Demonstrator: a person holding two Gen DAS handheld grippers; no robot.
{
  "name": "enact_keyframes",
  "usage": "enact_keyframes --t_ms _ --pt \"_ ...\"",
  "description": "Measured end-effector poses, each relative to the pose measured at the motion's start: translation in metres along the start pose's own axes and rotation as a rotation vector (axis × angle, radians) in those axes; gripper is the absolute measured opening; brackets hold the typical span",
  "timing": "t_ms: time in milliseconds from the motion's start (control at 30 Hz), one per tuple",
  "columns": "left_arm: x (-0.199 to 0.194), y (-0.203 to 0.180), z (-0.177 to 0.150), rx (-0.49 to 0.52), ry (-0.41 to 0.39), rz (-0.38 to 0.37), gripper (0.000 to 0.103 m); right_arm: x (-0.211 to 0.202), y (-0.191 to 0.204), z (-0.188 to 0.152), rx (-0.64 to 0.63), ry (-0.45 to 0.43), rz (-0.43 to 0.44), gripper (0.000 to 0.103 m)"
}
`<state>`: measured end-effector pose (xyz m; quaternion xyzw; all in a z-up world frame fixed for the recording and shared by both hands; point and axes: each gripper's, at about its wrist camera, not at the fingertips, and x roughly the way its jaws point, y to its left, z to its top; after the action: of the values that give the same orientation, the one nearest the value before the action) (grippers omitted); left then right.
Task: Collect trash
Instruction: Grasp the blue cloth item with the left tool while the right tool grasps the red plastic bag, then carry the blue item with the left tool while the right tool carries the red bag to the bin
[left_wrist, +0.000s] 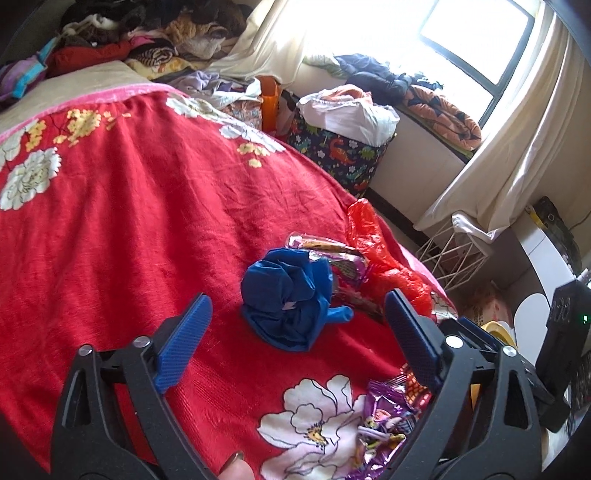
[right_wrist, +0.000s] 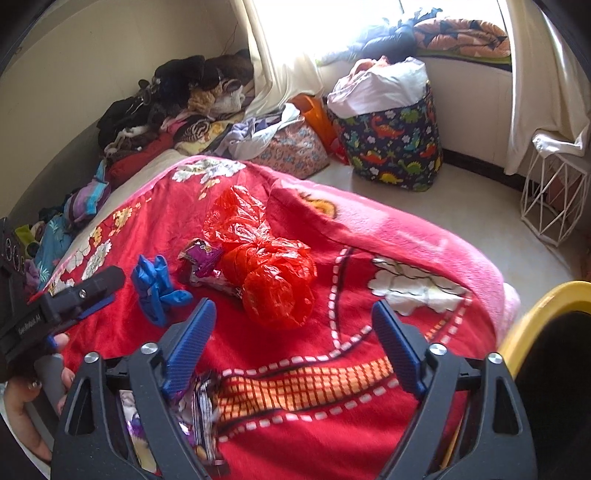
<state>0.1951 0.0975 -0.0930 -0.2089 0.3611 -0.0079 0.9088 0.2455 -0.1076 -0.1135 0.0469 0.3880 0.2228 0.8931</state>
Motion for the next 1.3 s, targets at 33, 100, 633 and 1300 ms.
enact_keyframes --t_ms 33,100,633,1300 --pt "0.002 0.001 0.0 -0.004 0.004 -0.001 0.083 0.005 0.001 0.001 0.003 0.009 0.001 0.078" --pt "0.006 0.002 0.0 -0.013 0.013 -0.006 0.081 0.014 0.001 0.004 0.011 0.024 0.004 0.076" --pt "0.038 -0.004 -0.009 0.011 0.118 0.059 0.03 0.01 0.0 0.001 0.011 0.008 0.004 0.016" --pt "-0.014 -0.037 -0.02 0.072 0.042 0.012 0.014 -0.075 -0.008 -0.041 0.026 -0.081 -0.021 0.015"
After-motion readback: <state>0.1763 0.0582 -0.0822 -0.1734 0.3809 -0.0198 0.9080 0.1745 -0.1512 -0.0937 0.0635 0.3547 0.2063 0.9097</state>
